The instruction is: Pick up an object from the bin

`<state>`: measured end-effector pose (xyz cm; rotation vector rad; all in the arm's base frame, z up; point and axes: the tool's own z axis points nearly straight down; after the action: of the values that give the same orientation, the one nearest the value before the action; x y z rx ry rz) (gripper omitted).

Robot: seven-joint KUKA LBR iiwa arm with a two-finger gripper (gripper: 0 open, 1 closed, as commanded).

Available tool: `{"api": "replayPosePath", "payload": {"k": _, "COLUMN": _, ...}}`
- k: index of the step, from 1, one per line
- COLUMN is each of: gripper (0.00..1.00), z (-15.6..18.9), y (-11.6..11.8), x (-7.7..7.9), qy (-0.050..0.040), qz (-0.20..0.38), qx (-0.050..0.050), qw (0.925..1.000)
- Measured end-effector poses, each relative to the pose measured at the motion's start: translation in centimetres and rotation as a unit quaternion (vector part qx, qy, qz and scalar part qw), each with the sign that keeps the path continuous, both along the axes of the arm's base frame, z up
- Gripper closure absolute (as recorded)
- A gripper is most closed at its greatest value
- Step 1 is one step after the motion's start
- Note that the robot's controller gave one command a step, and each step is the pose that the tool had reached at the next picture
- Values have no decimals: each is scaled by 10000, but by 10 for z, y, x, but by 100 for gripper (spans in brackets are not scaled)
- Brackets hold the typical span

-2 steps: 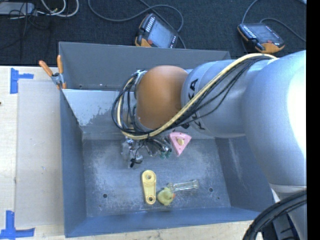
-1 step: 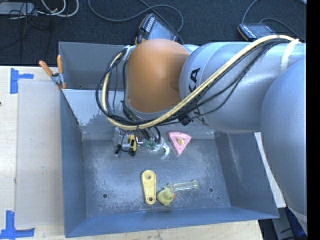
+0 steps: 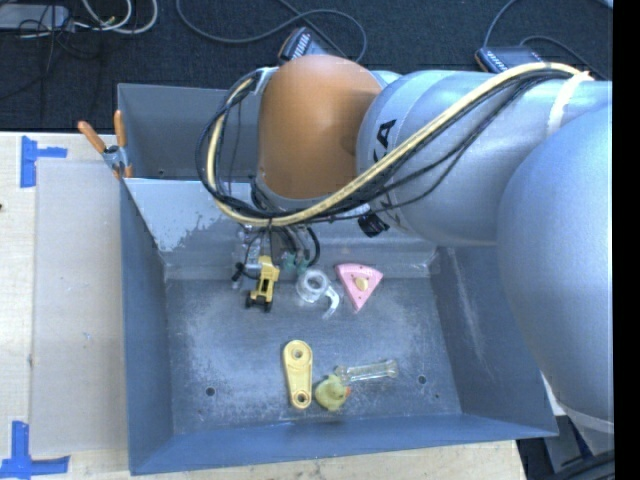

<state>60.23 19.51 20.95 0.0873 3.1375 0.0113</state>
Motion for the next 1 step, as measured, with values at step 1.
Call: {"api": "replayPosePath", "payload": {"k": 1, "gripper": 100, "z": -50, "y": 37, "x": -24, "qy": 26, "qz": 423, "qx": -4, "qw": 9991}}
